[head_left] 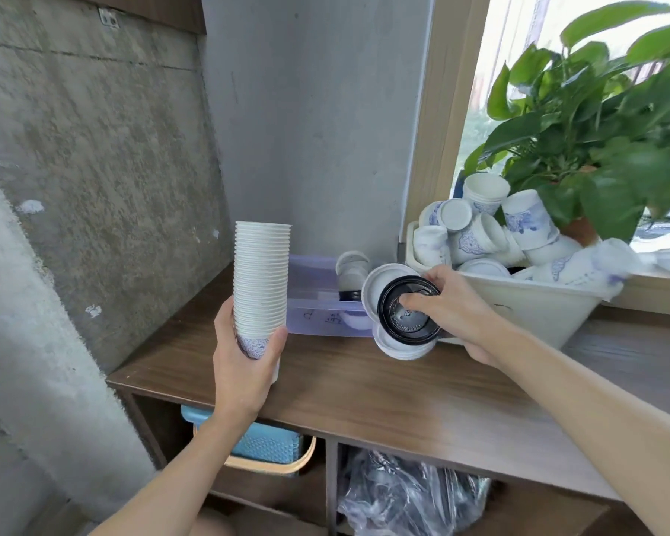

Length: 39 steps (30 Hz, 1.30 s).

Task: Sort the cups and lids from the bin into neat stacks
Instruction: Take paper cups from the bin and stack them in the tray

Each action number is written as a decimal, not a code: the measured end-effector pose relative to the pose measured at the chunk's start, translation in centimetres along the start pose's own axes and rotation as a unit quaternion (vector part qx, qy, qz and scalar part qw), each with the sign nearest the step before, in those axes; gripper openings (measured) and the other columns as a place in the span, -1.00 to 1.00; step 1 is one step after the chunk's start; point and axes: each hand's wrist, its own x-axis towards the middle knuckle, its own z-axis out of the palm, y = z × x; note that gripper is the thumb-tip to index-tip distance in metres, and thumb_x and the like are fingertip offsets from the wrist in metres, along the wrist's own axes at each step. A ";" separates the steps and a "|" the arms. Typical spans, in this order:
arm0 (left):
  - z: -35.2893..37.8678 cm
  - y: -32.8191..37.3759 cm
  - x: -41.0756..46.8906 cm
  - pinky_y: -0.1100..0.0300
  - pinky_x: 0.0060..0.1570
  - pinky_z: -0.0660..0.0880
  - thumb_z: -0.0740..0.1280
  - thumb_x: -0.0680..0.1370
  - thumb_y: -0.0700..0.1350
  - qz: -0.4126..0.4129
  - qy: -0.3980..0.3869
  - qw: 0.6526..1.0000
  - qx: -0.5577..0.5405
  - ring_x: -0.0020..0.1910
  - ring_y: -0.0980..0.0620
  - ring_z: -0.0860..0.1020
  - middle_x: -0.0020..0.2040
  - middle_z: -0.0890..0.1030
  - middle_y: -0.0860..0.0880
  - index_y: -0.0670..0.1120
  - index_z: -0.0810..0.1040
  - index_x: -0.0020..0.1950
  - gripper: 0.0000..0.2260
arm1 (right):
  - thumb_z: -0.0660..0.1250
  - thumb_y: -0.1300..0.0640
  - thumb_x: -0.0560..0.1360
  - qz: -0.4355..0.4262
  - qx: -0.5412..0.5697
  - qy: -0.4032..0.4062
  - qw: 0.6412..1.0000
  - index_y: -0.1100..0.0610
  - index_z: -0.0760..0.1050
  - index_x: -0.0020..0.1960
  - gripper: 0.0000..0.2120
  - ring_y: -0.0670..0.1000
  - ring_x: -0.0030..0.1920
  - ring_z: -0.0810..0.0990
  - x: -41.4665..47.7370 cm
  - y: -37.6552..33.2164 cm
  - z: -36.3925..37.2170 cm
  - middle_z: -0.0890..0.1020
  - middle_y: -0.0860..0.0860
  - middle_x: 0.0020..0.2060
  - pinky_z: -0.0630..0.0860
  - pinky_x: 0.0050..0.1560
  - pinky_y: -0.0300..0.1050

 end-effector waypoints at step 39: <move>1.9 7.0 6.7 0.24 0.15 0.50 0.43 0.50 0.06 0.101 -0.110 0.988 -0.031 0.22 0.27 0.52 0.18 0.41 0.52 0.07 0.19 0.41 -0.42 | 0.48 0.05 0.43 -0.185 0.031 -0.111 0.976 0.02 0.33 0.30 -0.48 -0.06 0.04 0.64 1.3 -9.8 6.1 0.62 0.01 0.06 0.57 0.10 -0.07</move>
